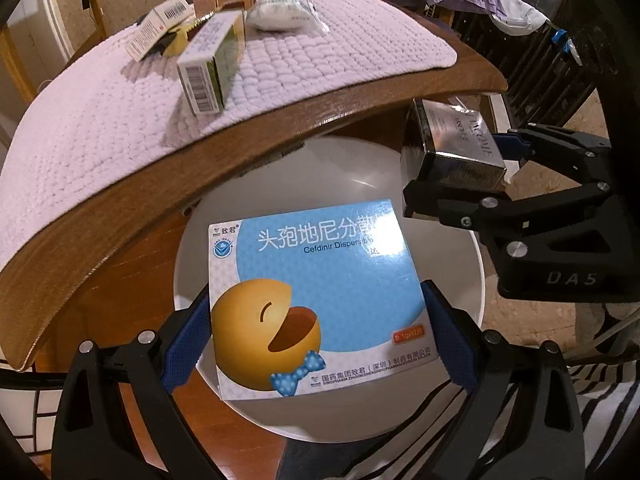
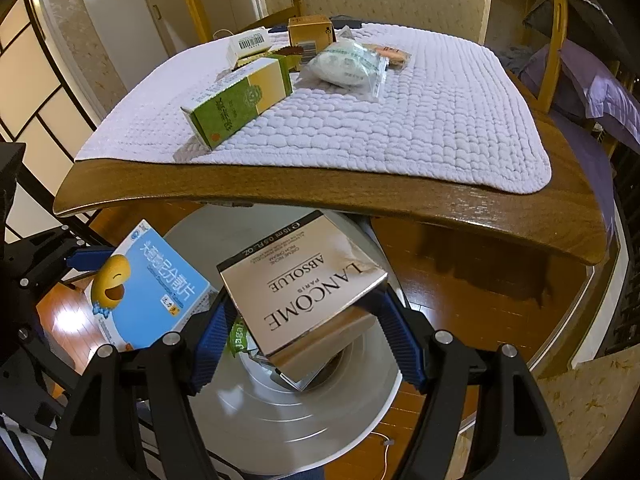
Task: Collect trash
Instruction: 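Carry the Cefdinir box with the left gripper while the right gripper carries the Lancome box over the bin, then open both grippers to drop the two boxes into the white bin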
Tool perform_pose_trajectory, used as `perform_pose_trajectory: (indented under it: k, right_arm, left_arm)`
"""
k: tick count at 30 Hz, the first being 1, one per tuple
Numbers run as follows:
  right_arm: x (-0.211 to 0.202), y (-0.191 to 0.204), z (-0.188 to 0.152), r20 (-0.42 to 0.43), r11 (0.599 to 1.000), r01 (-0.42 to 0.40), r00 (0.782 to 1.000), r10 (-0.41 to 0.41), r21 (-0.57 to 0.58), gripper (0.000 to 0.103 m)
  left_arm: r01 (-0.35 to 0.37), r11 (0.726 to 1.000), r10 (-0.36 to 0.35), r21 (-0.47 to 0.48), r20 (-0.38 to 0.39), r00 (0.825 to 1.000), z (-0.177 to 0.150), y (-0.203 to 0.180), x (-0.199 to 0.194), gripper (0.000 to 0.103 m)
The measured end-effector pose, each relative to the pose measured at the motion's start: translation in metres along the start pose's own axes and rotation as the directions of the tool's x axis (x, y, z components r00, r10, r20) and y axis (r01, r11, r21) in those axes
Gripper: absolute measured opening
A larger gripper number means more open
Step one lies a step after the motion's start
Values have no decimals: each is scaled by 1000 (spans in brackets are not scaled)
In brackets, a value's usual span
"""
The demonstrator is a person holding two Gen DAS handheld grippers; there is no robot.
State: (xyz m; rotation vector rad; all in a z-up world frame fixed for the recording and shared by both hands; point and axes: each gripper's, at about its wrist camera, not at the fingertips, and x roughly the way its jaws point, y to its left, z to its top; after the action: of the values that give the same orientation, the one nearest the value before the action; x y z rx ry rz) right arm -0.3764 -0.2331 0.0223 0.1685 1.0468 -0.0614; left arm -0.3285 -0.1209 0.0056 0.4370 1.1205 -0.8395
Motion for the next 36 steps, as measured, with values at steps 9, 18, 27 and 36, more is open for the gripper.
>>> perform_pose_trajectory:
  k: [9, 18, 27, 36]
  right_arm:
    - [10, -4, -4, -21, 1000, 0, 1000, 0, 15, 71]
    - [21, -7, -4, -35, 999, -8, 999, 9, 31, 71]
    - [21, -12, 1, -32, 998, -22, 999, 24, 58, 79]
    - [19, -16, 6, -24, 997, -27, 999, 29, 72, 79]
  left_arm:
    - [-13, 1000, 13, -9, -29, 1000, 0, 2, 21, 98]
    - [-32, 999, 31, -18, -37, 999, 0, 5, 35, 98]
    - [-35, 999, 35, -14, -22, 999, 4, 5, 34, 99]
    - [-44, 999, 43, -26, -5, 999, 8, 11, 29, 99]
